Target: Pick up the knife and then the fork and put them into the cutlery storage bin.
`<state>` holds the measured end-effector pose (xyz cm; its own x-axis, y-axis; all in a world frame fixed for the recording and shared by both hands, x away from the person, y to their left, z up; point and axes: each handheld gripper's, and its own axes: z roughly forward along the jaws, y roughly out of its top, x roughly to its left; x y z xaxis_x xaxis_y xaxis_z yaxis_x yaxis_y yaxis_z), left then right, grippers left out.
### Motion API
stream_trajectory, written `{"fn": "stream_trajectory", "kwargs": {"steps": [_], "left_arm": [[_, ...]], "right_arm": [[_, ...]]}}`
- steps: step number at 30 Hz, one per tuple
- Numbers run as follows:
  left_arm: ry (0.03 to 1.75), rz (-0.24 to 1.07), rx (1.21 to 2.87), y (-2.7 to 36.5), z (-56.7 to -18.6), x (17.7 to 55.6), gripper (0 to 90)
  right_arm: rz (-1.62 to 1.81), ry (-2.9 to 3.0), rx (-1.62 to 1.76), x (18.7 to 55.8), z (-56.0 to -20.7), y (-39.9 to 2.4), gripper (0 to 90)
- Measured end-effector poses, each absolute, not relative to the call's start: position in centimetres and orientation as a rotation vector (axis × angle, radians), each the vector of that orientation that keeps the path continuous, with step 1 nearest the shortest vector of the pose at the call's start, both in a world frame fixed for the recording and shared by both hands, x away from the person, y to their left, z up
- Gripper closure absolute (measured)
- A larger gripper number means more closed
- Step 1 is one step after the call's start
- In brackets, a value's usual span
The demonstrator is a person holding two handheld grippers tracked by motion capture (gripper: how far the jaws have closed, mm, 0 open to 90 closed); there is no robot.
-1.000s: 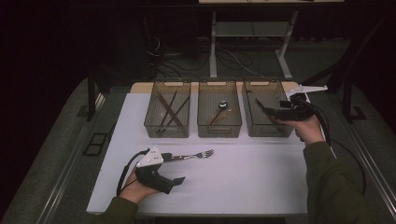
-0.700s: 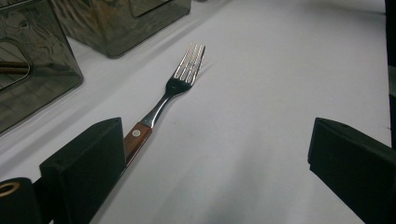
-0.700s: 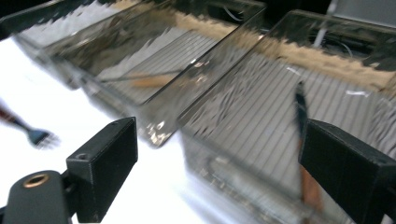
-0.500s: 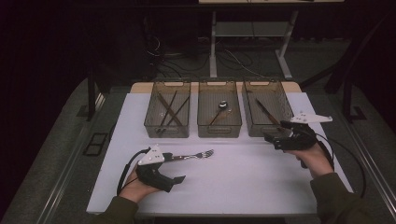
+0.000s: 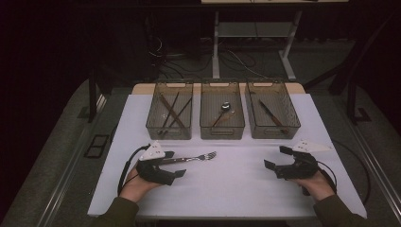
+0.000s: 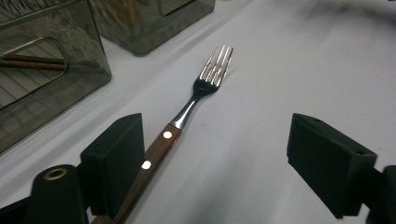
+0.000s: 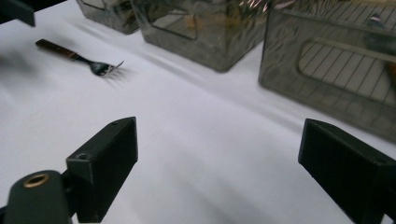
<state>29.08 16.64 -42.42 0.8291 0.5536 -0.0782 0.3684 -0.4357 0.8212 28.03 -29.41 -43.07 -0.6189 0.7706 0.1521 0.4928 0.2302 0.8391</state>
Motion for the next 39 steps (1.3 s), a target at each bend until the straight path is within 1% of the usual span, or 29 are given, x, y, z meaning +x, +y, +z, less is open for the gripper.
{"fn": "stream_trajectory", "kwargs": {"steps": [2, 6, 12, 14, 16, 20, 28, 39], "left_arm": [[0.674, 0.256, 2.08, 16.7, -42.3, 29.4, 24.0], [0.671, 0.286, 2.105, 16.9, -42.0, 30.2, 35.4], [0.743, 0.305, 2.133, 17.4, -42.3, 31.9, 69.7], [0.766, 0.308, 2.157, 17.7, -42.6, 32.7, 79.3], [0.797, 0.307, 2.189, 18.0, -43.1, 33.2, 85.2], [0.857, 0.295, 2.224, 18.2, -43.8, 33.9, 89.5], [0.831, 0.254, 2.3, 17.6, -44.2, 33.5, 89.8], [0.825, 0.217, 2.303, 17.3, -44.1, 32.4, 89.8]], "right_arm": [[1.333, 2.221, 1.184, 27.5, -43.3, -29.4, 11.5], [1.327, 2.232, 1.177, 26.6, -43.7, -29.3, 11.5], [1.328, 2.245, 1.159, 26.6, -43.8, -29.0, 11.5], [1.327, 2.247, 1.16, 26.7, -43.8, -28.9, 11.5], [1.323, 2.254, 1.157, 26.7, -43.9, -28.9, 11.5], [1.326, 2.251, 1.165, 26.7, -43.9, -29.0, 11.5], [1.335, 2.245, 1.162, 26.7, -43.8, -29.0, 11.5], [1.34, 2.237, 1.167, 26.7, -43.7, -29.2, 11.5]]}}
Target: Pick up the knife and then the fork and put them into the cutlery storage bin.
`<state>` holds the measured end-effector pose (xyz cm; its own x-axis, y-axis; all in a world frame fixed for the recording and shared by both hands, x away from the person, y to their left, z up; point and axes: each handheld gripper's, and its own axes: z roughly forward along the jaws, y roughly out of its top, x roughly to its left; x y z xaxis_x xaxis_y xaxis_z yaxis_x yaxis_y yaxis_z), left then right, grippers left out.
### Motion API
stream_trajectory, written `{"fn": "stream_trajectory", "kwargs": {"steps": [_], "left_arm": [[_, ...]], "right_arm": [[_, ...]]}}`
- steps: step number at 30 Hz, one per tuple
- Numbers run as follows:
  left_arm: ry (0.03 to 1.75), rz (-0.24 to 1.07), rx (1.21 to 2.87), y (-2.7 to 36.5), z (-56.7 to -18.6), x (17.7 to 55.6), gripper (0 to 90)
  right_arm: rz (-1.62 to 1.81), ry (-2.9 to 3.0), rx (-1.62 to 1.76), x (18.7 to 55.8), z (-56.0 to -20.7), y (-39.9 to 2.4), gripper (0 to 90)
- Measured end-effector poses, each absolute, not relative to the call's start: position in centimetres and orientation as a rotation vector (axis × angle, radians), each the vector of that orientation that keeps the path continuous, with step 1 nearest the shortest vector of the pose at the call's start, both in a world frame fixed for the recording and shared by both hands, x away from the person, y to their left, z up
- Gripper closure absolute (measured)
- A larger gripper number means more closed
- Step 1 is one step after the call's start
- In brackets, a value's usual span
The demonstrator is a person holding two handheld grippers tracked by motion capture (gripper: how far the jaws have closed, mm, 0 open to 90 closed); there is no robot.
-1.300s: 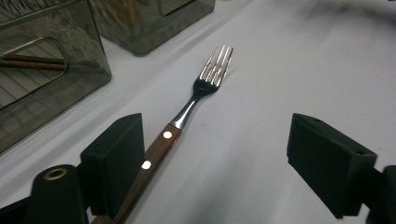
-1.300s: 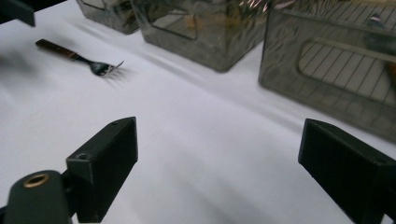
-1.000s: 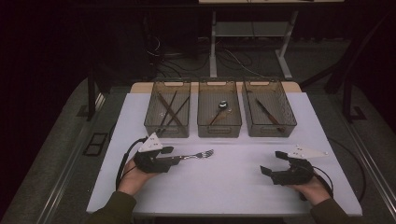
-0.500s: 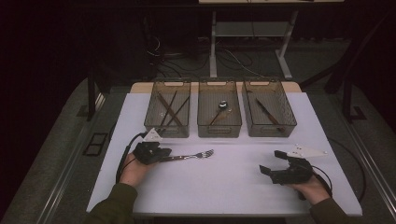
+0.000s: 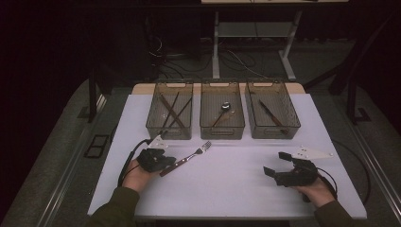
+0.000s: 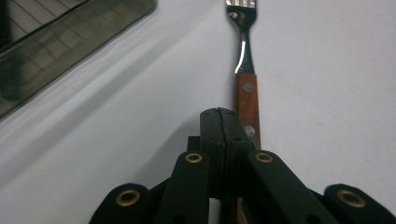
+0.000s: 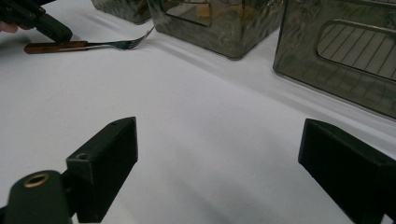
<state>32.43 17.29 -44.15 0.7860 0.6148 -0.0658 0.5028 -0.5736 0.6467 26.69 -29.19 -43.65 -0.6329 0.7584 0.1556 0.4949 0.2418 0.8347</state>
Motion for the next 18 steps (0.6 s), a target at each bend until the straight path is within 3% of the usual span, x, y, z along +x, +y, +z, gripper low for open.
{"fn": "stream_trajectory", "kwargs": {"steps": [11, 18], "left_arm": [[0.833, 0.238, 2.19, 15.7, -43.0, 32.2, 66.5], [0.833, 0.257, 2.212, 14.3, -43.7, 32.7, 66.6]], "right_arm": [[1.338, 2.231, 1.172, 26.7, -43.7, -29.2, 11.5], [1.34, 2.231, 1.17, 26.8, -43.7, -29.2, 11.5]]}}
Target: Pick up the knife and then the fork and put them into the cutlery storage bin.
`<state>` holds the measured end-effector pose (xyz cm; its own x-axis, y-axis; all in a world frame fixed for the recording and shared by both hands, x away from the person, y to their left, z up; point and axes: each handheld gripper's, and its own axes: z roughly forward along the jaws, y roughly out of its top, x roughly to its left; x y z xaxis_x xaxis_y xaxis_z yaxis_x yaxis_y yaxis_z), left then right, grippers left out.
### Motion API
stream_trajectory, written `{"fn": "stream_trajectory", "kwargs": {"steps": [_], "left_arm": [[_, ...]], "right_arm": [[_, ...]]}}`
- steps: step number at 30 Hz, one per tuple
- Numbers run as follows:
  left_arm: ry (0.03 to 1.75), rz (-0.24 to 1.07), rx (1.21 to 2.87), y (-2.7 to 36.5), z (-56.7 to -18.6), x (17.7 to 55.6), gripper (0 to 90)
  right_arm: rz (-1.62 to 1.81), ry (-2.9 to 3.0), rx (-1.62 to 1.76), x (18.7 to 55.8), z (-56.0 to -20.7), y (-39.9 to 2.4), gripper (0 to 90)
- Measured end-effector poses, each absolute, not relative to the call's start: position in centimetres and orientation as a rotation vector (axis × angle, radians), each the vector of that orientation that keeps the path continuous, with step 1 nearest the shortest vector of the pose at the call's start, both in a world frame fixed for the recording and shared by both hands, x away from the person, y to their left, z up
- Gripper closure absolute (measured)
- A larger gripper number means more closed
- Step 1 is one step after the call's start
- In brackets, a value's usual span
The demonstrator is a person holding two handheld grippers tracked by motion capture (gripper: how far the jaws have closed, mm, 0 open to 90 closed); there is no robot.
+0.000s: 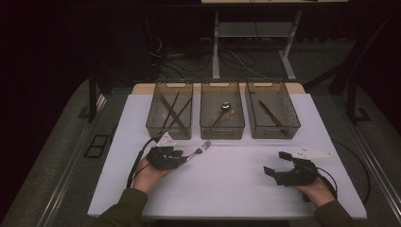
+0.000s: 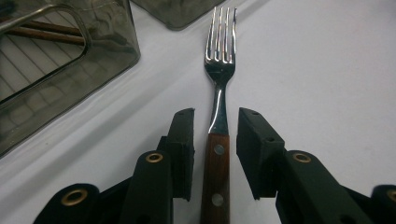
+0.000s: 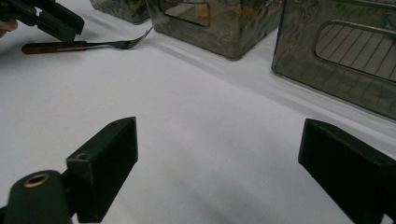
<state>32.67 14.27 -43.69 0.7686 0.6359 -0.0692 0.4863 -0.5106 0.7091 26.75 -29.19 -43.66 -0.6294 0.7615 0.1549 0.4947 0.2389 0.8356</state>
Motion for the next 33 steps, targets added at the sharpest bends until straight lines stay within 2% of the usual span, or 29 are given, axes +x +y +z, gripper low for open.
{"fn": "stream_trajectory", "kwargs": {"steps": [9, 16, 33], "left_arm": [[0.809, 0.241, 2.26, 13.5, -44.6, 32.9, 68.9], [0.776, 0.277, 2.268, 13.5, -44.8, 32.7, 77.4], [0.763, 0.232, 2.24, 12.9, -43.5, 32.0, 77.9]], "right_arm": [[1.343, 2.231, 1.167, 26.8, -43.6, -29.2, 11.5], [1.345, 2.229, 1.165, 26.8, -43.6, -29.2, 11.5], [1.424, 2.222, 1.188, 27.0, -43.2, -28.7, 11.5]]}}
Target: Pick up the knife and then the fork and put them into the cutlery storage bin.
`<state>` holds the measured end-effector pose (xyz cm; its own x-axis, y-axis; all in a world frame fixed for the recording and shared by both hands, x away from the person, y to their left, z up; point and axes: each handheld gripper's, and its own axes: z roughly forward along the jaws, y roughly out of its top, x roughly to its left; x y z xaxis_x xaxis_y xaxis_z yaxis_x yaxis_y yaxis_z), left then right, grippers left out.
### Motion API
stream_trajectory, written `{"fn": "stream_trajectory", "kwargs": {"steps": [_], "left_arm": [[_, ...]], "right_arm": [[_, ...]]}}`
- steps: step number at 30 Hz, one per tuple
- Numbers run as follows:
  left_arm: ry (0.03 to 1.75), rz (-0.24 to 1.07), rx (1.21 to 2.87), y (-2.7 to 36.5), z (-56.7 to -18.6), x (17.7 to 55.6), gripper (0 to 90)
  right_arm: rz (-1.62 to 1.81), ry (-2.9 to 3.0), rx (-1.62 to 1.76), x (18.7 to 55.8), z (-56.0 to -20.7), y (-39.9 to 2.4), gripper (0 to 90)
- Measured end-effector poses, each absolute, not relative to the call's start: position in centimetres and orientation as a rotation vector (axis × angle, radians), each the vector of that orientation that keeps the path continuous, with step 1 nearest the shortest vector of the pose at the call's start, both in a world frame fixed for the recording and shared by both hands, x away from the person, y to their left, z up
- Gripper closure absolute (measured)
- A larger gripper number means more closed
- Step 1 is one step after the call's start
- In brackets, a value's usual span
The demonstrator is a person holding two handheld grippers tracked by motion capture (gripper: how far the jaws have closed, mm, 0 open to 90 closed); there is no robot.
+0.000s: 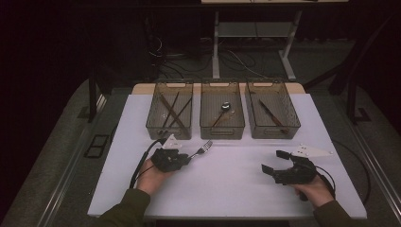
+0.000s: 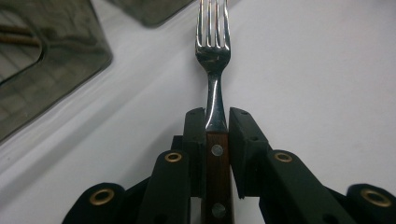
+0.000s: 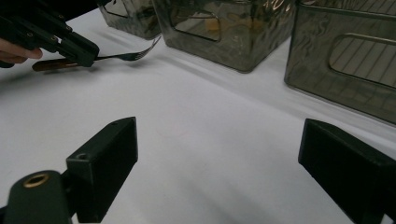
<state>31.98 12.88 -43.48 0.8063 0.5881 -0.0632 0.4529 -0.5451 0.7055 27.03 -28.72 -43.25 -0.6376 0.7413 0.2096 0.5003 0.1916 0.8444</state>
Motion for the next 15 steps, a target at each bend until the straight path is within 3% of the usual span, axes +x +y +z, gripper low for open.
{"fn": "stream_trajectory", "kwargs": {"steps": [15], "left_arm": [[0.678, 0.217, 2.206, 9.0, -41.7, 29.9, 77.8]], "right_arm": [[1.547, 2.271, 1.211, 28.8, -41.3, -26.7, 15.3]]}}
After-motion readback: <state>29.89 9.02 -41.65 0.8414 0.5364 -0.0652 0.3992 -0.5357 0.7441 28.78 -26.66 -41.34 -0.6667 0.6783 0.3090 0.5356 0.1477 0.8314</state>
